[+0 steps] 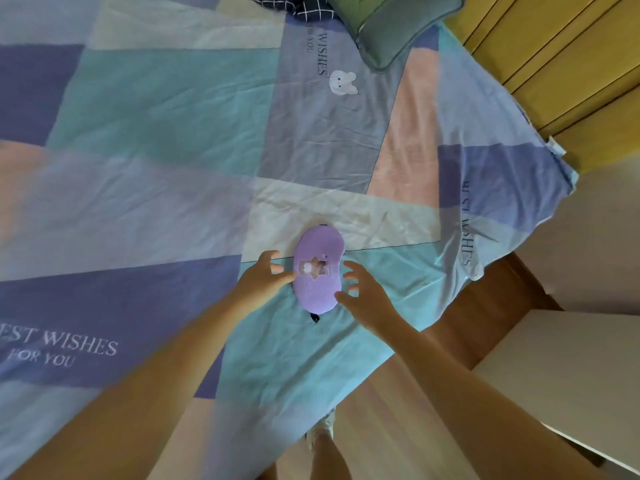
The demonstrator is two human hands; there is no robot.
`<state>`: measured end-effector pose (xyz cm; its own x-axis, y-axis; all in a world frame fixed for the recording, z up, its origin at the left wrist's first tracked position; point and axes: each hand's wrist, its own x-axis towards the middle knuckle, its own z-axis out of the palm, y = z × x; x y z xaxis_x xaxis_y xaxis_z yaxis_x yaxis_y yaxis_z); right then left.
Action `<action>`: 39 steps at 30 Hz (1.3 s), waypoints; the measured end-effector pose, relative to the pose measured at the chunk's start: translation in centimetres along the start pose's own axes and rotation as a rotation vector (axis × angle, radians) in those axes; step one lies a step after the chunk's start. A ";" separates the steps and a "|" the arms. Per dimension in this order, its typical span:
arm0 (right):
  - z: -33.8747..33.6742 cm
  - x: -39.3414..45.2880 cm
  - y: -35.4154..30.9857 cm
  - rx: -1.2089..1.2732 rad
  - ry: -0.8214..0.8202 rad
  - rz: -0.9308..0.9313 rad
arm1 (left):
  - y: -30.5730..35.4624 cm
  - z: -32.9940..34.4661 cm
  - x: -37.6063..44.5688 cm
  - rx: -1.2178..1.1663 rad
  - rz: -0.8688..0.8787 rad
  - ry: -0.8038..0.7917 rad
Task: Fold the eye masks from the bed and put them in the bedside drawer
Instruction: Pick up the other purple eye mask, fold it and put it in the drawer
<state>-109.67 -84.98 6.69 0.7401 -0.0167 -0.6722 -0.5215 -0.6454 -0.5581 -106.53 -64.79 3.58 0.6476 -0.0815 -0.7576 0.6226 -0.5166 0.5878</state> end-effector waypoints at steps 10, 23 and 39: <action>1.7 4.1 -0.3 0.132 0.070 0.091 | -0.1 2.7 2.0 0.033 0.082 0.011; -5.6 -3.8 -6.8 -0.275 0.359 -0.297 | 7.7 -3.4 -6.8 0.164 0.555 0.270; -17.3 -21.6 -24.0 0.364 0.417 -0.771 | 22.8 -11.1 -28.6 -0.345 0.767 0.017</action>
<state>-105.83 -82.30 43.05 0.9910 -0.0019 0.1338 0.1263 -0.3161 -0.9403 -105.98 -64.77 41.87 0.9509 -0.2893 -0.1096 0.1044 -0.0333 0.9940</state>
